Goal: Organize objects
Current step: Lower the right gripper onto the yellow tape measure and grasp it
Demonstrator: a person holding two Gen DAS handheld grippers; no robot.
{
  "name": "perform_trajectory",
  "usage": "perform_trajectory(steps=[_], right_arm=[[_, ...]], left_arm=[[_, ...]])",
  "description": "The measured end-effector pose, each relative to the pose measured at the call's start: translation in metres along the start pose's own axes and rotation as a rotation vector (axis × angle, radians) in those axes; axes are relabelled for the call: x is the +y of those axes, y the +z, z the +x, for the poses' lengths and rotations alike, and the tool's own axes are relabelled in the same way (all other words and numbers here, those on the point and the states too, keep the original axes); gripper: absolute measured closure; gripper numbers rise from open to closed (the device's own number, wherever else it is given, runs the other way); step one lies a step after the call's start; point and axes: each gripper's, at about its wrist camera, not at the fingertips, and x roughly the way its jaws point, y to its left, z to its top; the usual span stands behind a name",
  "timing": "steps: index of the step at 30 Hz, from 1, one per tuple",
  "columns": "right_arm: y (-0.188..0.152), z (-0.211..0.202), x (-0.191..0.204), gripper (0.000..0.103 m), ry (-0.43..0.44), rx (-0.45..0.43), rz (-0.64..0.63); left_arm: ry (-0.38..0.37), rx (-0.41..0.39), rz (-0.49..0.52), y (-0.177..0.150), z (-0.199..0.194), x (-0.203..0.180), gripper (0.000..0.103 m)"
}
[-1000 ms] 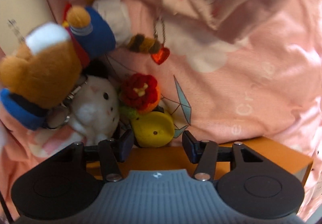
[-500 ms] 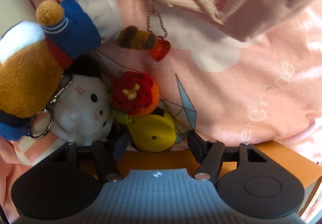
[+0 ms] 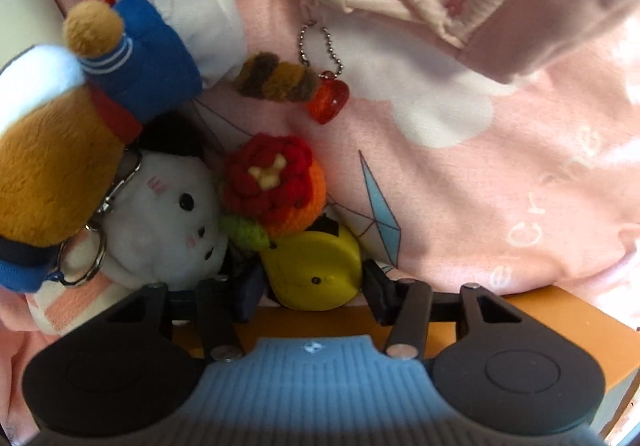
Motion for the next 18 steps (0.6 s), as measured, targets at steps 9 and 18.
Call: perform_trajectory(steps=[9,18], right_arm=[[-0.015,-0.038,0.015,0.049,-0.038,-0.081,0.043],[-0.043,-0.109,0.045,0.049,-0.130,-0.227,0.093]], left_arm=[[-0.004,-0.038,-0.016,-0.004,-0.011,-0.002,0.076],[-0.028,-0.118,0.003,0.001,-0.049,-0.026,0.078]])
